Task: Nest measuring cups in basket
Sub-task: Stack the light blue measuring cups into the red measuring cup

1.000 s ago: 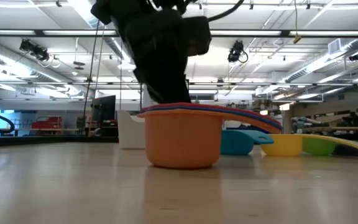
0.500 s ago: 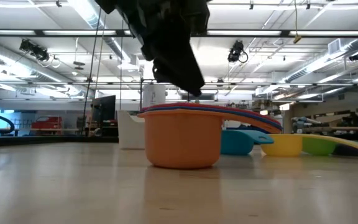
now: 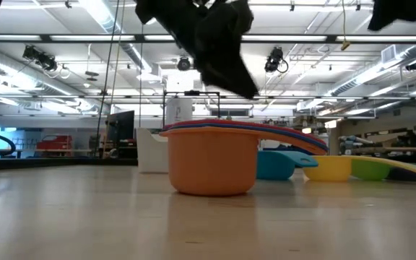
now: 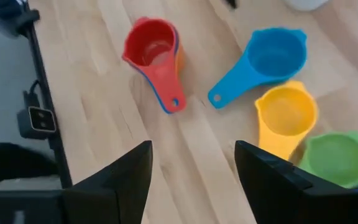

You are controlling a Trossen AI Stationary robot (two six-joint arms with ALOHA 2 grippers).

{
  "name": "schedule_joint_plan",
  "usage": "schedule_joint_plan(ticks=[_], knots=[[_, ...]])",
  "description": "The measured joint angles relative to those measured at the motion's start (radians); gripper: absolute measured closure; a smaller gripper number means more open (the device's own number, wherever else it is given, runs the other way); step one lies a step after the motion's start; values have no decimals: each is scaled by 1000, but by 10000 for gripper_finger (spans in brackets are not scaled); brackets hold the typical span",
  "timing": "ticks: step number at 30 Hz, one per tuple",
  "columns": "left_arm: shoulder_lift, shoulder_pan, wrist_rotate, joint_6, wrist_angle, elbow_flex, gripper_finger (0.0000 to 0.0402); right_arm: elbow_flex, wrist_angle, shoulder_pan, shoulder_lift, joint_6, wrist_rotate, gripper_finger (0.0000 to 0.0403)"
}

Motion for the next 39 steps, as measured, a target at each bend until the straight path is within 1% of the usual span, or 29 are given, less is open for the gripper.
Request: schedule_joint_plan(ticks=[2,5,7,11,12,15,17,20,25,29,32,35,39], knots=[[0,1,-2,98,58,0,226,-57,78,-23,-26,-16,-20,172],[0,9,7,264,91,0,226,-139,171,-51,-76,-47,-17,177],[3,20,39,304,97,0,226,-186,205,-74,-113,-51,-4,180],[30,54,75,308,55,-3,226,-241,231,-109,-182,-21,69,185],[37,63,76,309,75,-1,226,-248,231,-115,-197,-11,77,185],[40,89,104,279,43,0,226,-250,228,-129,-240,-11,86,185],[39,106,157,250,30,0,226,-250,212,-134,-261,-13,88,186],[39,114,227,248,2,0,226,-250,210,-136,-289,-16,103,186],[39,108,244,274,-51,0,226,-250,192,-136,-323,-23,117,186],[39,105,285,250,-87,0,226,-250,192,-136,-334,-5,131,186],[39,99,287,246,-149,28,226,-250,198,-136,-331,13,132,186],[59,83,252,274,-159,78,226,-250,205,-137,-323,30,117,186],[137,60,237,330,-185,181,226,-250,246,-139,-319,30,107,186]])
